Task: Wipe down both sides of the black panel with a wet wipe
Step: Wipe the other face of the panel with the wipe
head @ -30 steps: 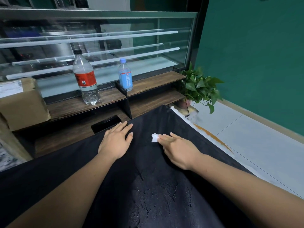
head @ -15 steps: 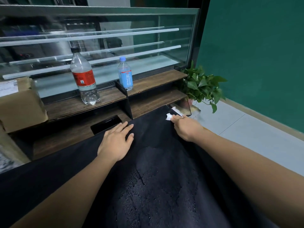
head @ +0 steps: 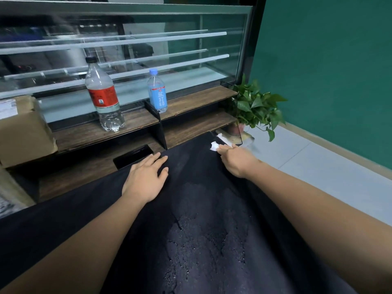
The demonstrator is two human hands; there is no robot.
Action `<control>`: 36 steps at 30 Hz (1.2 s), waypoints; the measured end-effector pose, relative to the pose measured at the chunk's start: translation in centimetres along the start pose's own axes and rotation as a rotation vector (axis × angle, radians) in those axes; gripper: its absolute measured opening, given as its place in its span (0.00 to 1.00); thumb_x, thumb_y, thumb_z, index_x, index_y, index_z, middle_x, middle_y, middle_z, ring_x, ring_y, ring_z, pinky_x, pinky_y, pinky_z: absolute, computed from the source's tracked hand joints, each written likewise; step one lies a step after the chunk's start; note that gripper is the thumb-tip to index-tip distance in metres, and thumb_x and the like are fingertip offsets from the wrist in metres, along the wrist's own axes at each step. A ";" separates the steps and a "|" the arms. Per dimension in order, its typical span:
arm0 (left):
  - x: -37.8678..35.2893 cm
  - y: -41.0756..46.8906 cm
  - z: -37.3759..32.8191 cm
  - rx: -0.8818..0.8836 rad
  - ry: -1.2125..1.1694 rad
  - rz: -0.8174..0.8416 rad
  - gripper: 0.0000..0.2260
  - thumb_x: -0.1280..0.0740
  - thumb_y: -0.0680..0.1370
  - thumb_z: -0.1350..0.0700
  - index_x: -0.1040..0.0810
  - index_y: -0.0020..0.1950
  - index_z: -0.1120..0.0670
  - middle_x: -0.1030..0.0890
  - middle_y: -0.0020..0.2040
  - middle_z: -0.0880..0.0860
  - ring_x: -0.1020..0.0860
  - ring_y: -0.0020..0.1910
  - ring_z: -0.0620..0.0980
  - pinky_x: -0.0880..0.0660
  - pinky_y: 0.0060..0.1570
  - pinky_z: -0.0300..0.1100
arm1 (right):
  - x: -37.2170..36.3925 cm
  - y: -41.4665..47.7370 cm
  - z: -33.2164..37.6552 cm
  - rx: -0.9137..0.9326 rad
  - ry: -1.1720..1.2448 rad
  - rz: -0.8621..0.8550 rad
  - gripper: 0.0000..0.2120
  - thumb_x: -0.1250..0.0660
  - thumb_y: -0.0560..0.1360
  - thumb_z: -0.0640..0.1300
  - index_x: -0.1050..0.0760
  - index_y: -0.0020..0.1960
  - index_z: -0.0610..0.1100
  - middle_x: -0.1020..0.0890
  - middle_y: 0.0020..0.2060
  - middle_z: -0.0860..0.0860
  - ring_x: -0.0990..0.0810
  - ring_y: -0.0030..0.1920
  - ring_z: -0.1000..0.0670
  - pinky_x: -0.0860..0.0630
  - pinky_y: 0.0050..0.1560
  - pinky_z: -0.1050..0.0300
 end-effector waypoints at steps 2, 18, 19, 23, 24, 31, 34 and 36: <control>-0.1 0.1 0.0 0.001 -0.001 0.000 0.25 0.50 0.85 0.37 0.36 0.82 0.39 0.38 0.83 0.41 0.44 0.83 0.43 0.43 0.79 0.49 | -0.1 -2.1 -0.1 0.009 0.012 -0.014 0.17 0.53 0.86 0.43 0.29 0.68 0.44 0.27 0.72 0.47 0.30 0.72 0.36 0.29 0.70 0.39; 2.0 -2.7 -6.7 -0.072 -0.177 -0.009 0.21 0.40 0.84 0.40 0.27 0.77 0.42 0.31 0.79 0.42 0.34 0.78 0.46 0.38 0.75 0.52 | -3.6 -14.6 6.8 0.293 0.024 -0.160 0.20 0.49 0.85 0.44 0.33 0.75 0.46 0.31 0.78 0.51 0.38 0.80 0.52 0.52 0.83 0.54; 2.1 -3.0 -7.4 -0.084 -0.185 -0.013 0.21 0.39 0.84 0.40 0.27 0.77 0.42 0.31 0.79 0.43 0.34 0.78 0.46 0.37 0.75 0.52 | -3.7 -15.0 7.1 0.303 0.027 -0.168 0.21 0.49 0.85 0.44 0.33 0.76 0.46 0.31 0.78 0.51 0.38 0.80 0.52 0.52 0.83 0.54; 1.1 -4.1 -9.3 -0.112 -0.168 0.009 0.23 0.40 0.84 0.39 0.29 0.79 0.42 0.32 0.80 0.43 0.38 0.80 0.44 0.39 0.77 0.50 | -3.6 -16.1 7.2 0.309 0.033 -0.199 0.22 0.49 0.85 0.44 0.34 0.77 0.47 0.31 0.78 0.53 0.38 0.80 0.53 0.56 0.81 0.59; 0.8 -4.3 -9.4 -0.113 -0.157 0.016 0.23 0.41 0.85 0.39 0.30 0.79 0.42 0.33 0.81 0.44 0.39 0.81 0.44 0.39 0.77 0.50 | -3.6 -16.2 7.0 0.307 0.031 -0.204 0.22 0.49 0.85 0.44 0.35 0.79 0.47 0.32 0.79 0.53 0.38 0.80 0.53 0.57 0.80 0.60; -1.2 -5.0 -9.2 -0.101 -0.105 0.022 0.24 0.45 0.85 0.37 0.33 0.81 0.41 0.35 0.82 0.42 0.42 0.82 0.42 0.43 0.79 0.47 | -2.8 -15.6 3.6 0.246 0.004 -0.203 0.22 0.50 0.86 0.43 0.36 0.79 0.49 0.33 0.80 0.55 0.41 0.82 0.54 0.54 0.83 0.57; -1.2 -4.9 -9.2 -0.098 -0.097 0.006 0.24 0.45 0.85 0.37 0.32 0.80 0.40 0.35 0.82 0.41 0.43 0.82 0.42 0.44 0.78 0.47 | -2.2 -14.7 1.6 0.218 -0.026 -0.196 0.23 0.51 0.87 0.43 0.37 0.80 0.48 0.35 0.81 0.54 0.41 0.82 0.53 0.54 0.83 0.56; -1.3 -5.1 -9.1 -0.098 -0.092 0.002 0.25 0.46 0.85 0.36 0.33 0.80 0.40 0.36 0.82 0.41 0.43 0.82 0.42 0.45 0.79 0.47 | -1.9 -13.9 0.3 0.199 -0.050 -0.192 0.22 0.52 0.87 0.43 0.36 0.80 0.47 0.35 0.81 0.54 0.41 0.82 0.52 0.54 0.83 0.56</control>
Point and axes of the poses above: each hand's wrist, its own y-axis towards the middle knuckle, its own x-axis out of the back of the hand, z = x × y, the point moved 8 cm from there along y, towards the middle knuckle
